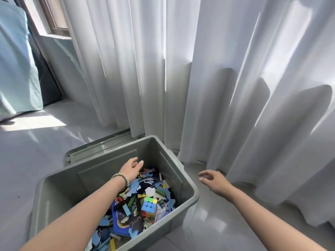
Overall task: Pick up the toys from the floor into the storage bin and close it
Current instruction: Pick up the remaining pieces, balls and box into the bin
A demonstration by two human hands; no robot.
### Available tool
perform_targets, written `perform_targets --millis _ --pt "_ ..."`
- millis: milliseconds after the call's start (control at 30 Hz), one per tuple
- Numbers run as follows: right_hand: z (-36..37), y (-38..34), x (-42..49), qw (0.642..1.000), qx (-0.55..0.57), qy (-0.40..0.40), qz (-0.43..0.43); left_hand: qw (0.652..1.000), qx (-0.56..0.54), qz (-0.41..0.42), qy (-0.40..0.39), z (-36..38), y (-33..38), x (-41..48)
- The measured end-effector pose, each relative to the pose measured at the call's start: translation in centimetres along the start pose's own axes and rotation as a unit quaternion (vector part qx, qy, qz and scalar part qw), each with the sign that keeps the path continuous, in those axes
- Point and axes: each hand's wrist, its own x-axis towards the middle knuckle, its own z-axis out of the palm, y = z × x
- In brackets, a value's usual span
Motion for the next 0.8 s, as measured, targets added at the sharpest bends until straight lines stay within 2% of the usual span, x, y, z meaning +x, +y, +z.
perform_targets --millis 167,267,367,467,667,800 --pt "-3.8 6.2 2.0 0.996 0.061 0.039 0.047 0.994 0.013 0.087 -0.062 7.7 4.6 3.0" --pt "-4.0 10.7 4.7 0.989 0.118 0.054 0.071 0.983 0.040 0.142 -0.107 14.3 6.5 5.7" --pt "-3.4 14.7 8.6 0.987 0.126 0.058 0.082 0.972 0.083 0.166 -0.142 19.6 7.2 9.8" --pt "-2.5 17.6 12.9 0.987 0.125 0.061 0.077 0.965 0.139 0.140 -0.171 23.0 6.7 14.3" --pt "-2.4 23.4 19.8 0.980 0.153 0.084 0.096 0.959 0.174 0.052 -0.217 26.0 5.4 21.7" --pt "-2.3 25.8 21.9 0.988 0.107 0.069 0.083 0.931 0.269 0.018 -0.246 27.1 4.1 24.3"
